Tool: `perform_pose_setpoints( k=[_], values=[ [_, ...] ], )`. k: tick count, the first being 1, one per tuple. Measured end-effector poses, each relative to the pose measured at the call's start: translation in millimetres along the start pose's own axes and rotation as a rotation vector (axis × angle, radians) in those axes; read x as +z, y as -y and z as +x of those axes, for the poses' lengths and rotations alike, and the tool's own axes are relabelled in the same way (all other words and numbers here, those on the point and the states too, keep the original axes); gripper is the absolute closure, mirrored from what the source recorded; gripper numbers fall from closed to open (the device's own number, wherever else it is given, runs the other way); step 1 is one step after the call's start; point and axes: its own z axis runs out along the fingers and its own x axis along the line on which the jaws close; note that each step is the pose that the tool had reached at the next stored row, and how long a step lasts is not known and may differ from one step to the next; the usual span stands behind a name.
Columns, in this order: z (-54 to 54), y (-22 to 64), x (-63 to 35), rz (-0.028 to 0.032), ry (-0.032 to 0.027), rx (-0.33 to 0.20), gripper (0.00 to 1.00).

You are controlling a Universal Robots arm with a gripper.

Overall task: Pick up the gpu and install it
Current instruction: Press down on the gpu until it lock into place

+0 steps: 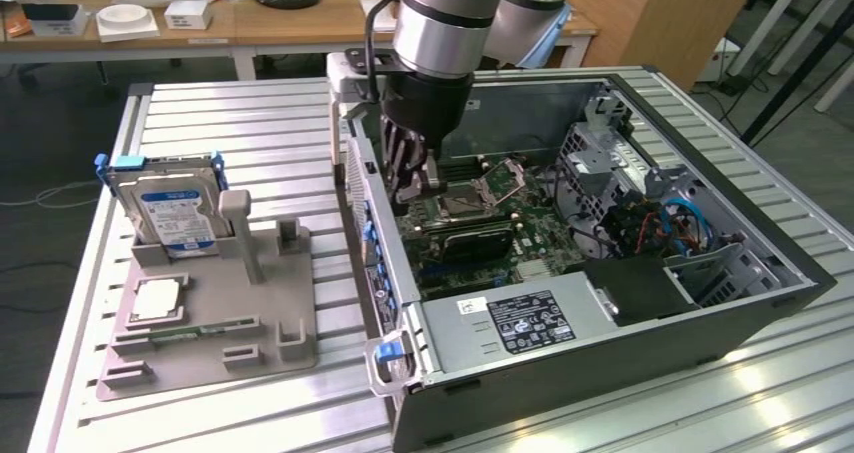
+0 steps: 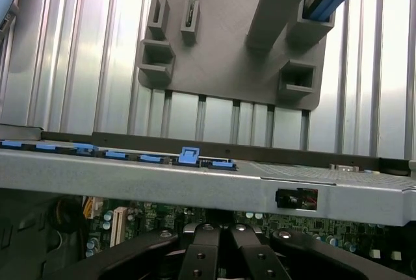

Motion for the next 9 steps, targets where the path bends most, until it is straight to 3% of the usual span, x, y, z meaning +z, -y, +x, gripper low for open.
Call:
perform_pose_setpoints(
  k=[9],
  values=[
    [0.2, -1.5, 0.2, -0.0002, -0.0043, 0.0, 0.89]
  ],
)
